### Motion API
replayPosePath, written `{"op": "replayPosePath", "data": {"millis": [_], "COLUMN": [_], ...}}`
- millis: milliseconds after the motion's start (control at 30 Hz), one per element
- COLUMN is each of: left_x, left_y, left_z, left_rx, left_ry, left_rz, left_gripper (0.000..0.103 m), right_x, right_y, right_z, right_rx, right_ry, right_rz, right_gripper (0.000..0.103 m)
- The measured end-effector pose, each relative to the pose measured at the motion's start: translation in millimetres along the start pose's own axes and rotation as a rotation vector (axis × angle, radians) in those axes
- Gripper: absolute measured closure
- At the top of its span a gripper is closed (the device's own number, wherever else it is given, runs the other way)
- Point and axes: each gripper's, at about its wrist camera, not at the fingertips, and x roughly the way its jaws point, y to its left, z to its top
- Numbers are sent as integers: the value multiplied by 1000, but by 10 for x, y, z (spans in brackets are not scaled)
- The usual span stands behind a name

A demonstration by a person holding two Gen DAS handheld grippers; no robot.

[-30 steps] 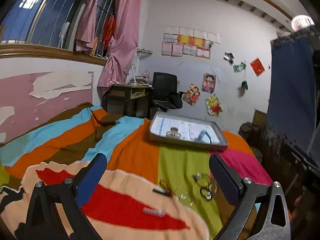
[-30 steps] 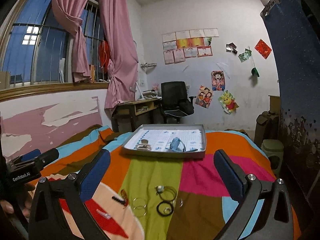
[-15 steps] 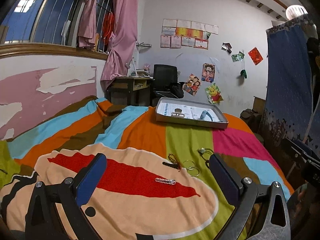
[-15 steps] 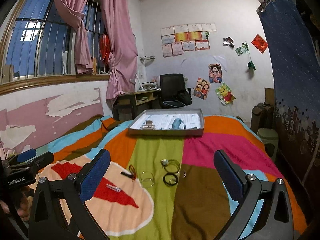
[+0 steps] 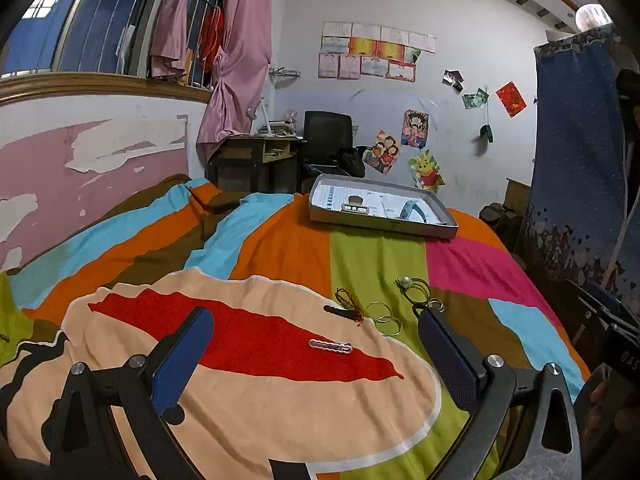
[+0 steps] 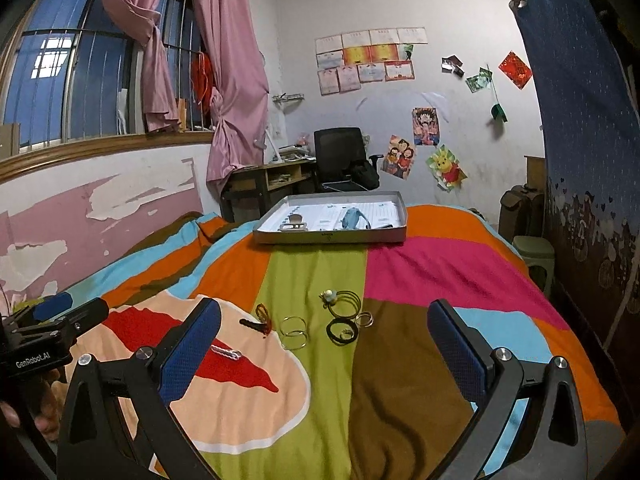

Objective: Organize jewelry
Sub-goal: 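Withdraw both tools from the tray back toward the remaining jewelry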

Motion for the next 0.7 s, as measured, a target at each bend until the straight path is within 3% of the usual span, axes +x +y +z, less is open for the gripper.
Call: {"op": "replayPosePath", "data": {"millis": [367,700], "left_x": [208,656], "left_y": [19,-3], "left_z": [169,311], "left_rx": [-63,-71], "left_ry": [-2,2], "left_rz": [1,23], "left_gripper": [0,0], "right_x": [195,666], "right_y": [-33,-20], "right_z": [55,199], "right_rx": [21,22], "right_ry": [14,32], "right_rz": [-5,17], "right_gripper": [1,1]}}
